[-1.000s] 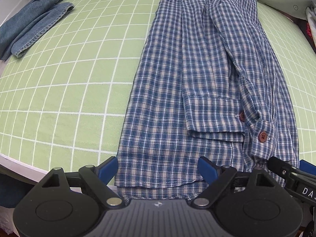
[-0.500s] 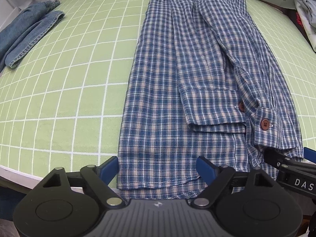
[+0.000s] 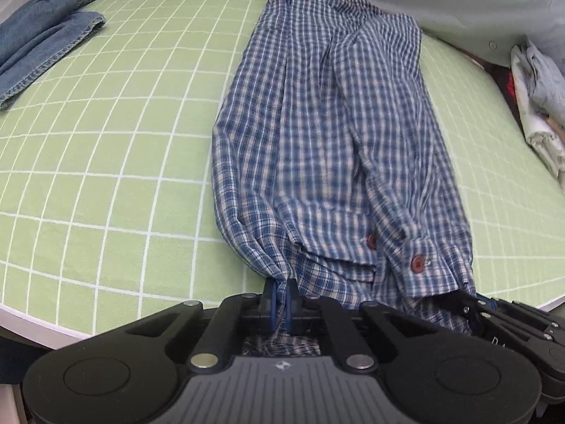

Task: Fold clothes
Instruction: 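Grasp the shirt hem with both grippers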

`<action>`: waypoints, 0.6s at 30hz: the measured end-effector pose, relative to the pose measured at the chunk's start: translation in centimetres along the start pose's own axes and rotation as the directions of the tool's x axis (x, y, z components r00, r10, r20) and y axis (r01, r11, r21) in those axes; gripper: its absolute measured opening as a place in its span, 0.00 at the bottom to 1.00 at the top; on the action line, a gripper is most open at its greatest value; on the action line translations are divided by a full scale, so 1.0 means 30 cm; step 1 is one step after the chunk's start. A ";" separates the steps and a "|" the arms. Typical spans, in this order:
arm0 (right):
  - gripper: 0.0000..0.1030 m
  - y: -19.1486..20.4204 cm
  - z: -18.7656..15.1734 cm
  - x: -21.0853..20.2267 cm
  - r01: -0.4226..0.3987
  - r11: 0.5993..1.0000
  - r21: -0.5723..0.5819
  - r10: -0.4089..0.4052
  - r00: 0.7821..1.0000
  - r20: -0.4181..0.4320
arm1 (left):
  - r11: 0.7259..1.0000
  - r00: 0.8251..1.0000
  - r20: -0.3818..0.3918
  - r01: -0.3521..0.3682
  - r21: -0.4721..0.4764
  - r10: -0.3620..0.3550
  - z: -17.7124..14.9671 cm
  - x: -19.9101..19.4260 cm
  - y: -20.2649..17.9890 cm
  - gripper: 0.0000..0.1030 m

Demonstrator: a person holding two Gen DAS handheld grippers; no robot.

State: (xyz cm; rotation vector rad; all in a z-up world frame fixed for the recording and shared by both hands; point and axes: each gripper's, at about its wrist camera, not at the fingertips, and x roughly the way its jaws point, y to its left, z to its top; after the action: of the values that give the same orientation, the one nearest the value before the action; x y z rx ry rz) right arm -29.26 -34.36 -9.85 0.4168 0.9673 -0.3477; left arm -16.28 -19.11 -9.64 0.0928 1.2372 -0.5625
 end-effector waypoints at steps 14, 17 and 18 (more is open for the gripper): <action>0.06 -0.084 0.332 -0.076 -0.085 0.996 -0.002 0.083 0.968 0.235 | 0.995 0.966 0.252 0.078 -0.064 -0.059 0.307 -0.137 -0.105 0.04; 0.06 -0.105 0.387 -0.054 -0.102 0.995 0.013 0.095 0.965 0.243 | 0.994 0.964 0.262 0.076 -0.076 -0.054 0.370 -0.111 -0.102 0.04; 0.07 -0.114 0.404 -0.042 -0.106 0.994 0.021 0.098 0.965 0.244 | 0.994 0.963 0.263 0.075 -0.079 -0.052 0.386 -0.100 -0.102 0.04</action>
State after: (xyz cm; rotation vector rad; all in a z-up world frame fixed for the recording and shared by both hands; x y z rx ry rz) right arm -22.84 -43.11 -3.36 0.4426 0.6990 -0.3139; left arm -8.26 -24.89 -2.22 -0.0938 1.0089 -0.5556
